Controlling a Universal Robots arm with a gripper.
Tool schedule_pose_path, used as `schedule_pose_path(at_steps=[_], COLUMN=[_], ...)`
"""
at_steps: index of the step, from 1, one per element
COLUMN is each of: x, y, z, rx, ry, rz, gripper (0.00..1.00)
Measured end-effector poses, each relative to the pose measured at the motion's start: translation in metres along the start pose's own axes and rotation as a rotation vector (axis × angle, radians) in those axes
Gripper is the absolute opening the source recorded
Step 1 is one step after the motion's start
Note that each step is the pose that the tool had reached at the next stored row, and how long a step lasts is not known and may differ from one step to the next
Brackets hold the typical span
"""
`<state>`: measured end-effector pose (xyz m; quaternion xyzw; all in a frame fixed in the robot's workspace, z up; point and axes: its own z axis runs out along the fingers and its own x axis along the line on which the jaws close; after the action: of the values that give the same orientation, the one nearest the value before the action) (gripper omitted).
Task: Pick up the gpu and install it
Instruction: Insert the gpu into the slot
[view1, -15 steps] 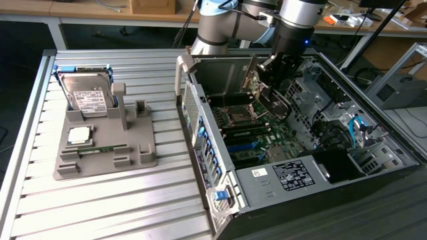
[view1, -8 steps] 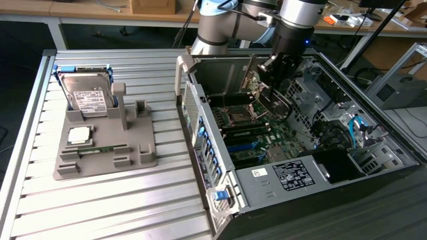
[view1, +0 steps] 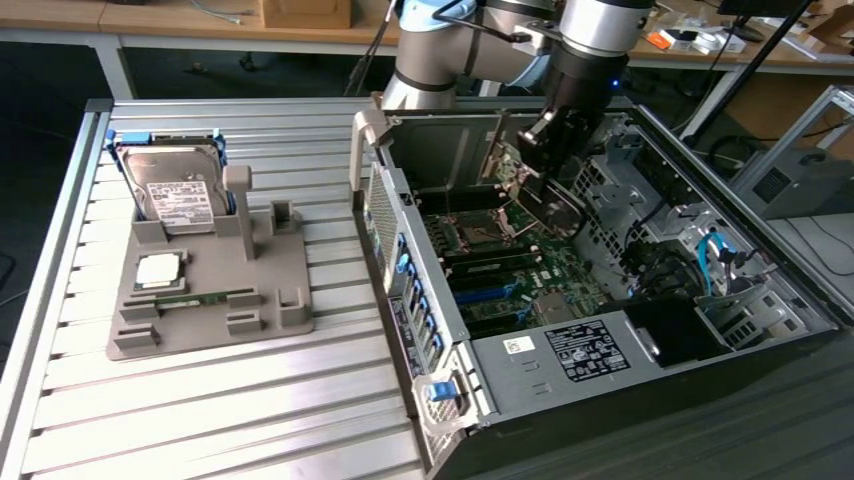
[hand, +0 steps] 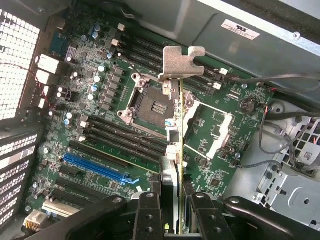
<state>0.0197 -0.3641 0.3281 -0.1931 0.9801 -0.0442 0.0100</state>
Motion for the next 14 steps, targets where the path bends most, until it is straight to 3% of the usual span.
schedule_pose_path(at_steps=[14], x=[0.0], y=[0.0], z=[0.0], rx=[-0.0001], ry=[-0.0049], rz=[-0.054], gripper=[0.27])
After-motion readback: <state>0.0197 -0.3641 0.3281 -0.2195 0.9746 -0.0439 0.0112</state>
